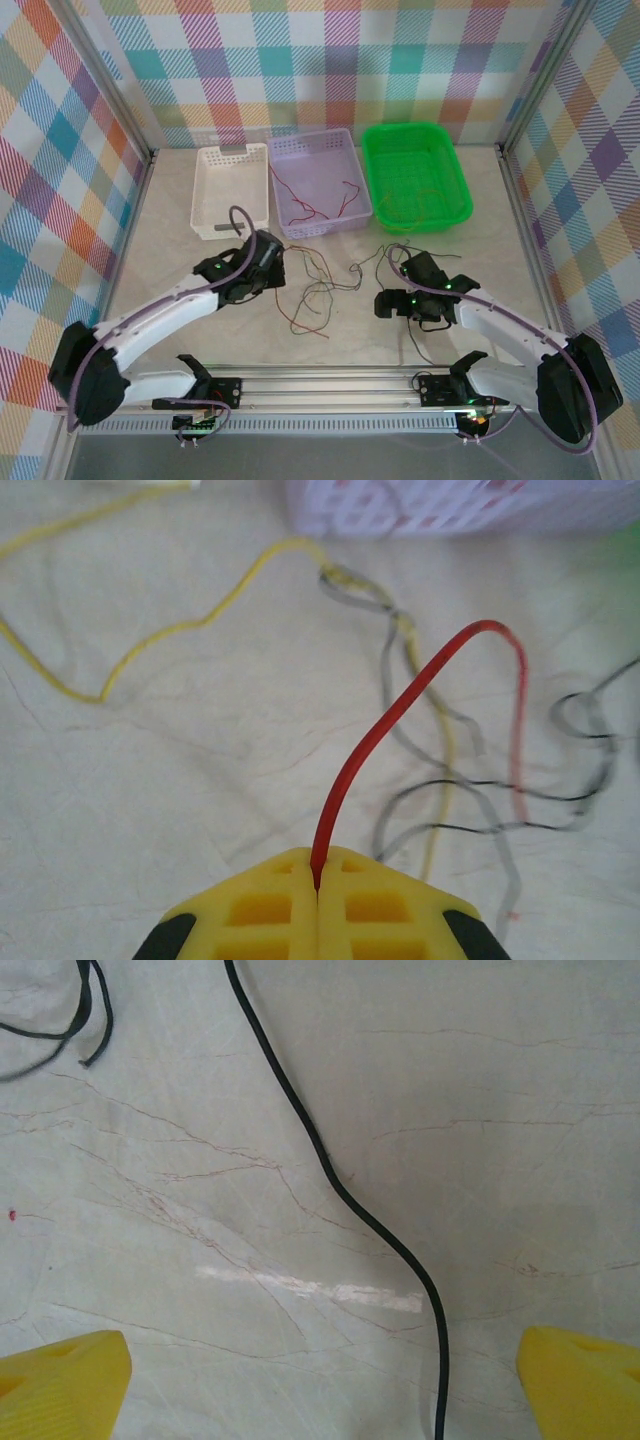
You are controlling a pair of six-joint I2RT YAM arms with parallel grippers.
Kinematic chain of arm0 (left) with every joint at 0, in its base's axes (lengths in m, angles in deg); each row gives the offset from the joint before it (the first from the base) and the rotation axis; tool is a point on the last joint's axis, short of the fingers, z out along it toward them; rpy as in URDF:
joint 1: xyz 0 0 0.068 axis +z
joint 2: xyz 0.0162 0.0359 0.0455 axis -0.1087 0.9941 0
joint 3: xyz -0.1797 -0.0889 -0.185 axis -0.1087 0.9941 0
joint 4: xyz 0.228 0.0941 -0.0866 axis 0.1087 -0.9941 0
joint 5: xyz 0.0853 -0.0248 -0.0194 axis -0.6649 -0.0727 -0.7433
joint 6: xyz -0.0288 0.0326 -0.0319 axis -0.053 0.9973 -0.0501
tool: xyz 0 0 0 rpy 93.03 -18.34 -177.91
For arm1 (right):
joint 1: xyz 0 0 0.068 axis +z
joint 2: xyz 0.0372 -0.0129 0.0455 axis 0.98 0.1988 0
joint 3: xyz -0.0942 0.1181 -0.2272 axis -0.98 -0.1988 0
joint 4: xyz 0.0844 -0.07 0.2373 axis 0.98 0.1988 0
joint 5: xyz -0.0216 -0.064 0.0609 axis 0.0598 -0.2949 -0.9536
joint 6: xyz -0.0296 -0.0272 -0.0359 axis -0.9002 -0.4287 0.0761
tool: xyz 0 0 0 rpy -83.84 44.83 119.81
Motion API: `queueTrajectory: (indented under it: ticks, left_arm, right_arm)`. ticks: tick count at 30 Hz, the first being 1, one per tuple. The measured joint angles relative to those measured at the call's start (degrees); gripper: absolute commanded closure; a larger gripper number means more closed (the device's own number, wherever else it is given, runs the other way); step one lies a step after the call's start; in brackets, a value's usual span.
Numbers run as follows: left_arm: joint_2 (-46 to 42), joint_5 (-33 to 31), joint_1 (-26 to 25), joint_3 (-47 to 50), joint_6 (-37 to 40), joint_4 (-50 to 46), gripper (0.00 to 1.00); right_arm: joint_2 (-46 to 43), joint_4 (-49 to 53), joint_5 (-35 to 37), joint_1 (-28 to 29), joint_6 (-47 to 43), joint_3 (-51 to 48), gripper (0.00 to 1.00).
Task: Untangle the cables
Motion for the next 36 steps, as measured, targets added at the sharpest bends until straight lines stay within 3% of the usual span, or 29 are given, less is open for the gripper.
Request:
queueTrajectory:
  ticks: [8,16,21,29,36]
  left_arm:
    - [-6.25,-0.04,0.00,-10.40,2.21,-10.93,1.00]
    - [-3.65,2.64,0.00,-36.41,6.56,-18.58,1.00]
    - [0.31,5.42,0.00,-47.67,8.35,-21.59,1.00]
    - [2.67,12.15,0.00,-49.68,7.72,-24.57,1.00]
    - [3.28,17.05,-0.57,-50.75,5.97,-24.59,1.00]
  right_arm:
    - [-1.88,-0.94,-1.07,0.02,-0.37,0.00,0.02]
    - [-4.31,-2.47,-2.40,0.02,-0.63,0.00,0.02]
    - [-5.64,-3.08,-3.69,0.02,-1.14,0.00,0.01]
    - [-12.20,-10.19,-7.13,1.79,-3.67,0.00,0.00]
    - [-9.77,-29.00,-6.40,7.32,-9.92,-0.07,0.00]
